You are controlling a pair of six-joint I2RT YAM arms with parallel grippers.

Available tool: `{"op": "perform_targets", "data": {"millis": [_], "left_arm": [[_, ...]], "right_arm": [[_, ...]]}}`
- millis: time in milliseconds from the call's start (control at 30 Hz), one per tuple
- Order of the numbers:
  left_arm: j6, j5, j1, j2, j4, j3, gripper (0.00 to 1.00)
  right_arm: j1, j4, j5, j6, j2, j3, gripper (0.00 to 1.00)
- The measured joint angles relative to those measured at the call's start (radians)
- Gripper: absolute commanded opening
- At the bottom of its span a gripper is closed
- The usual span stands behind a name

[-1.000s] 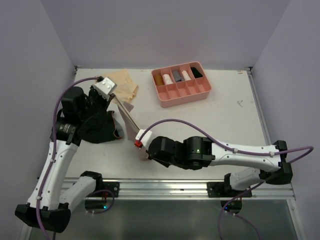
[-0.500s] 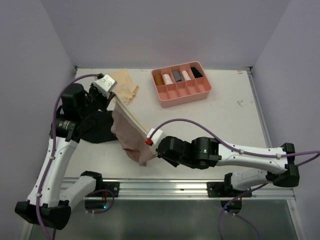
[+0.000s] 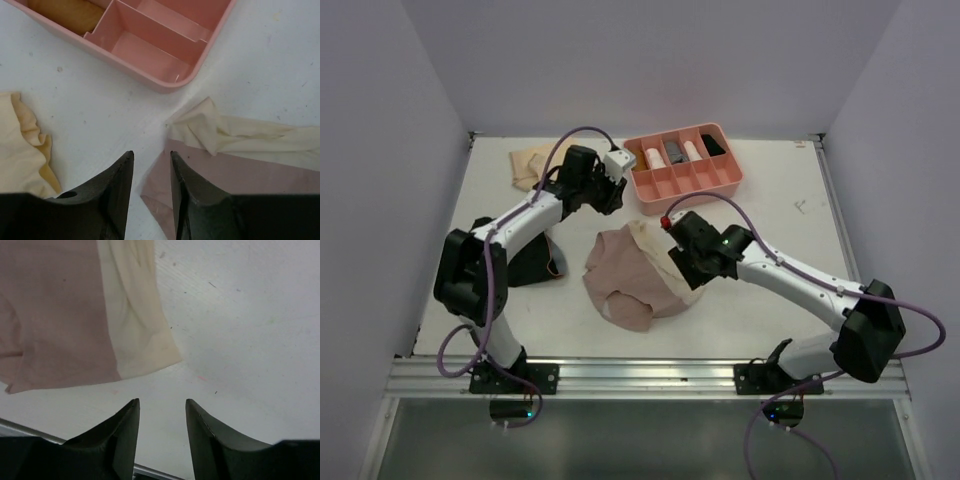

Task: Roll the underwear
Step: Flatten the underwear

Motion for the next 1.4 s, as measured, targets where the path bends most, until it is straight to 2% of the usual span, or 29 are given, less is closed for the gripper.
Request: {"op": "perform_targets", "data": {"millis": [33, 133, 200, 300, 433, 600, 767, 967, 1067, 1167, 1400], "left_arm": [[-0.010, -0.009, 0.001, 0.032, 0.015, 0.024, 0.45], [-0.026, -0.032, 0.007, 0.035, 0.036, 0.040, 0.45], [-0.012, -0.043, 0.009, 0.000, 0.036, 0.039, 0.45], [0.039, -0.045, 0.009, -0.098, 0.033, -0.020, 0.44], [0.124, -0.040, 0.009, -0.224, -0.006, -0.167, 0.44], [0.164, -0.023, 0.010, -0.241, -0.067, -0.311, 0.44], [0.177, 0.003, 0.016, -0.177, -0.084, -0.328, 0.42], [0.177, 0.021, 0.050, -0.071, -0.087, -0.325, 0.41], [0.177, 0.023, 0.074, -0.052, -0.089, -0.325, 0.41], [0.187, 0.050, 0.098, -0.051, -0.097, -0.325, 0.43], [0.238, 0.122, 0.133, -0.101, -0.163, -0.325, 0.44]], "right_arm": [[-0.029, -0.002, -0.002, -0.002, 0.015, 0.003, 0.46], [-0.099, -0.009, -0.013, -0.002, 0.023, 0.008, 0.37], [-0.120, -0.007, -0.045, 0.001, 0.008, 0.011, 0.27], [-0.118, 0.004, -0.126, 0.013, -0.013, 0.016, 0.20], [-0.116, 0.048, -0.235, 0.035, 0.013, 0.015, 0.20], [-0.114, 0.167, -0.329, 0.088, 0.082, -0.056, 0.27], [-0.101, 0.247, -0.380, 0.143, 0.166, -0.142, 0.27], [-0.074, 0.293, -0.417, 0.180, 0.201, -0.228, 0.18], [-0.056, 0.289, -0.419, 0.186, 0.200, -0.245, 0.17], [-0.043, 0.272, -0.422, 0.190, 0.157, -0.263, 0.19], [-0.041, 0.237, -0.410, 0.215, -0.051, -0.224, 0.24]]}}
